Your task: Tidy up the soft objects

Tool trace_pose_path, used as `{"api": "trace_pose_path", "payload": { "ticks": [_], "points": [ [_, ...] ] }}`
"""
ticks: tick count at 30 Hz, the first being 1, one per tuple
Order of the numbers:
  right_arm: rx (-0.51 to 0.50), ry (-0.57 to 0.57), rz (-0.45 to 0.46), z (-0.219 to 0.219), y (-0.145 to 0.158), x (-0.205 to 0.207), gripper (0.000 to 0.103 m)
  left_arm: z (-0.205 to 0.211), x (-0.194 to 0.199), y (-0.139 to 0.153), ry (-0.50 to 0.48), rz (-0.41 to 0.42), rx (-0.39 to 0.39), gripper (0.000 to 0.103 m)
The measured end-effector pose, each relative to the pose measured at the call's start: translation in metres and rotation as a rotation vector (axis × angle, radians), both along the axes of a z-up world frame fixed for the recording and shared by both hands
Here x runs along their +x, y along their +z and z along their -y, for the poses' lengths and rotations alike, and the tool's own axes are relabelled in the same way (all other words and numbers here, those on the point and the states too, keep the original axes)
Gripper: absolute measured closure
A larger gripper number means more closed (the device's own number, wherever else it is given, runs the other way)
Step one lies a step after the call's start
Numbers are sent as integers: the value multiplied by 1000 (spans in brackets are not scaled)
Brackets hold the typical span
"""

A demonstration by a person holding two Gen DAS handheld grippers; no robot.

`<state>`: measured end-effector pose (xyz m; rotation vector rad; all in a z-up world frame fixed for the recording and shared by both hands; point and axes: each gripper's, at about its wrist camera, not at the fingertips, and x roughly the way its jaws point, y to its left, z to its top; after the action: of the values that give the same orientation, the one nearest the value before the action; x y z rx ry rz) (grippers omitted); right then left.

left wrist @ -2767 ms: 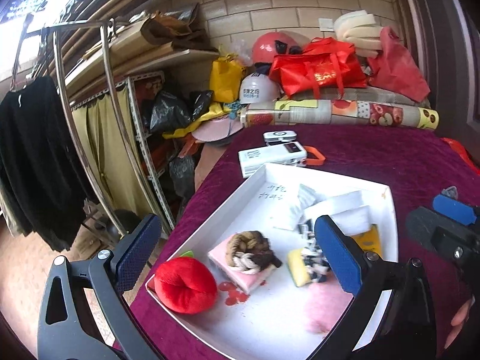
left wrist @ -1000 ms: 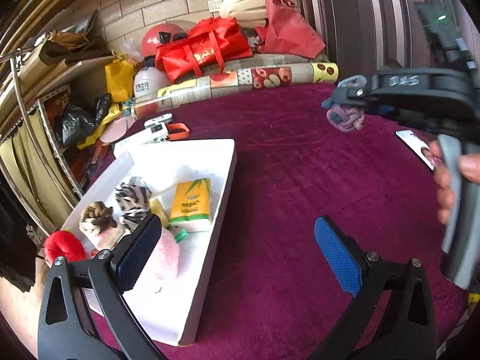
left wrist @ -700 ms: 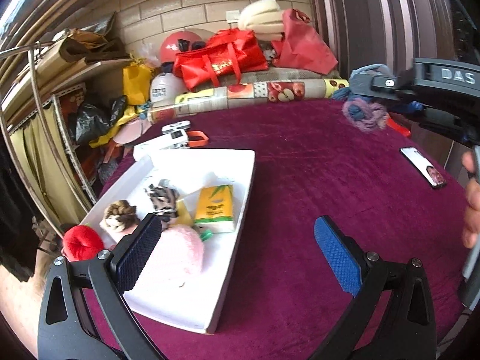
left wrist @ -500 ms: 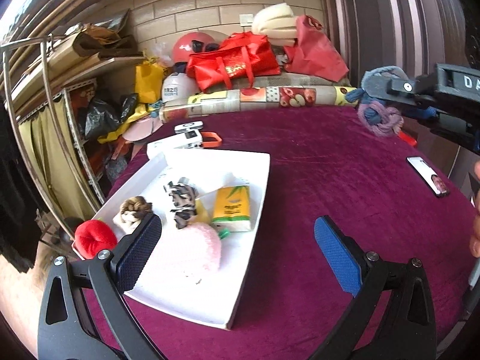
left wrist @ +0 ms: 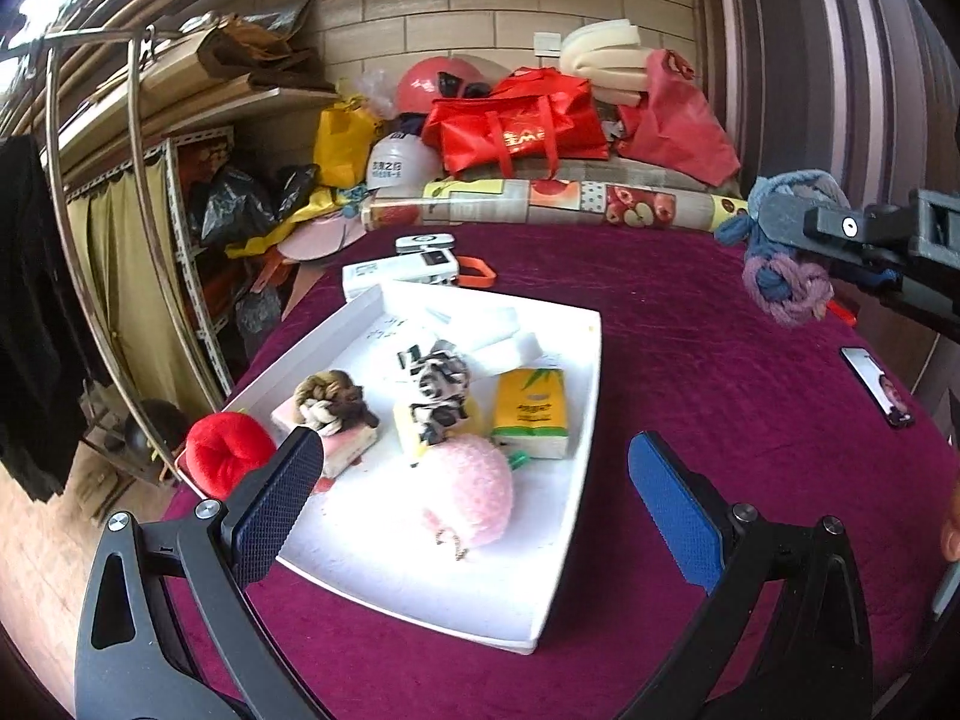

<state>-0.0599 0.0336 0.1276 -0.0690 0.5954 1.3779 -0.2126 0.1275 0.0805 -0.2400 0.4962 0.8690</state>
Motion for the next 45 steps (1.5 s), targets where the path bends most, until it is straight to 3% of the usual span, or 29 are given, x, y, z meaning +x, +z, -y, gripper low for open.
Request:
{"api": "trace_pose_path", "payload": {
  "ticks": [6,16,22,24,25,26,27,35,41,45],
  "points": [
    [-54,42,9,-26,-11,-14,81,-20,-21,-3,60,24,-7,0],
    [-217,156,21,-113,-55,-51,81,-90,-118,-12,362,131,-86,0],
    [-234,223,0,-148,-67,-76,78,-103,-134,-26,403,126,-114,0],
    [-233,212,9,-153,-68,-77,68,-102,-133,-28,402,118,-112,0],
    [-221,196,3,-151,-68,-76,49,-103,-133,-29,399,115,-110,0],
    [-204,190,-8,-149,-68,-73,23,-102,-132,-28,395,112,-107,0],
    [-186,176,-14,-145,-67,-70,16,-101,-131,-29,392,108,-101,0],
    [-71,85,8,-104,-46,-52,14,-89,-115,-19,369,80,-49,0],
    [57,-62,164,-52,-21,-43,14,-55,-85,4,351,30,60,0],
    [-5,-242,288,-27,-9,-38,14,-39,-65,15,363,28,32,0]
  ]
}}
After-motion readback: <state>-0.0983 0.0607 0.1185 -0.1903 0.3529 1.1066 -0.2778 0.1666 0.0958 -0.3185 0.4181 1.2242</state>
